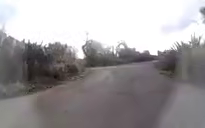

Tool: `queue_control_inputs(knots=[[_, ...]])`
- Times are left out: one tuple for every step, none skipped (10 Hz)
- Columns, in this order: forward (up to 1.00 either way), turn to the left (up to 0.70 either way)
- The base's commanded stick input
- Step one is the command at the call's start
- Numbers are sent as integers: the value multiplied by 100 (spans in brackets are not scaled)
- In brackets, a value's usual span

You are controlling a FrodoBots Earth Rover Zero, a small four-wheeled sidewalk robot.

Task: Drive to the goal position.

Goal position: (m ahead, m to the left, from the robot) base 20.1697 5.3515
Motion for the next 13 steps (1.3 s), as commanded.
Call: queue_control_inputs(knots=[[70, 0], [70, 0], [70, 0], [70, 0], [70, 0], [70, 0], [70, 0], [70, 0], [70, 0], [70, 0], [70, 0], [70, 0], [70, 0]])
